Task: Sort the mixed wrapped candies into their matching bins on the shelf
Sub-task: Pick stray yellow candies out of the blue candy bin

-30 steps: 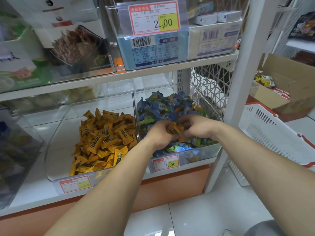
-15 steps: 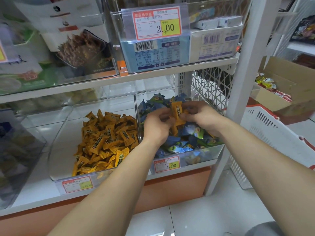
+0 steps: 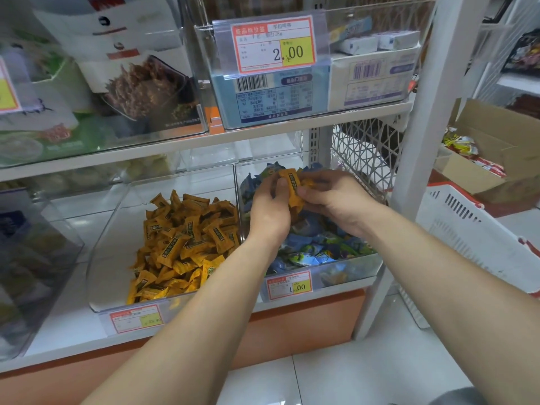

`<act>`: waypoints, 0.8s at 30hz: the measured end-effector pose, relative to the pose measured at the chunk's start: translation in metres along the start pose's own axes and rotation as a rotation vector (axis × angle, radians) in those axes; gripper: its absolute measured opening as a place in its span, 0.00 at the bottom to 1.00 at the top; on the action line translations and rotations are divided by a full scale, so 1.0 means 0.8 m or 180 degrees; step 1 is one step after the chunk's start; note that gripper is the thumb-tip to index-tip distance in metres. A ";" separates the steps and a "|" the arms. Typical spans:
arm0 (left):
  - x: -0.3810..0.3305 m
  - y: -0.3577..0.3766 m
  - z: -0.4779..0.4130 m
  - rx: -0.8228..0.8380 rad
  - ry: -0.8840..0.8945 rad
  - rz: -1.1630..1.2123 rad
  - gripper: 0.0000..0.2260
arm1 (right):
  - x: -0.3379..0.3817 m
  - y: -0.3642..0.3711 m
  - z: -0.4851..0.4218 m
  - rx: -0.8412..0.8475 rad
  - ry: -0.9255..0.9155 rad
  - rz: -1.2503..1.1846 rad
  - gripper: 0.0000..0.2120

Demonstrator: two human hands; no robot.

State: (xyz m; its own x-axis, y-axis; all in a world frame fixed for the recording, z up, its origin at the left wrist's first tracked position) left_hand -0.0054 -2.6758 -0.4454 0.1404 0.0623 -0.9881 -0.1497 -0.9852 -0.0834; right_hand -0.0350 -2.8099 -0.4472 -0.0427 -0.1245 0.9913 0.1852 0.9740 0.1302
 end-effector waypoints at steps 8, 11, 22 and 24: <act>-0.015 -0.011 0.004 0.0265 -0.0257 0.0534 0.15 | 0.018 0.027 0.009 -0.0177 -0.0261 -0.0116 0.09; -0.029 -0.032 0.008 0.0263 -0.0082 0.0400 0.13 | 0.021 0.031 0.009 -0.0131 -0.0298 0.0048 0.11; -0.011 -0.182 -0.016 0.0096 0.0373 -0.2192 0.24 | 0.015 0.002 0.001 -0.0228 -0.0497 0.2037 0.16; 0.006 -0.194 -0.020 0.0267 0.0239 -0.2724 0.29 | 0.014 -0.007 0.002 -0.0188 -0.0504 0.2542 0.16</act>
State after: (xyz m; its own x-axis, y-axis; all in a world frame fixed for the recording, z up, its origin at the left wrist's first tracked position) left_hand 0.0340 -2.5250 -0.4351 0.3017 0.7641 -0.5701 -0.0344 -0.5889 -0.8075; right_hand -0.0382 -2.8165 -0.4365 -0.0133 0.6357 0.7718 0.2696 0.7456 -0.6095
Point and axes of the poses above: each hand's wrist, its own z-axis away from the middle knuckle, its own y-axis out of the palm, x = y × z, the point moved 9 cm from there along -z, towards the middle knuckle, and after that the axes turned 2 degrees about z, right-handed, at the moved point
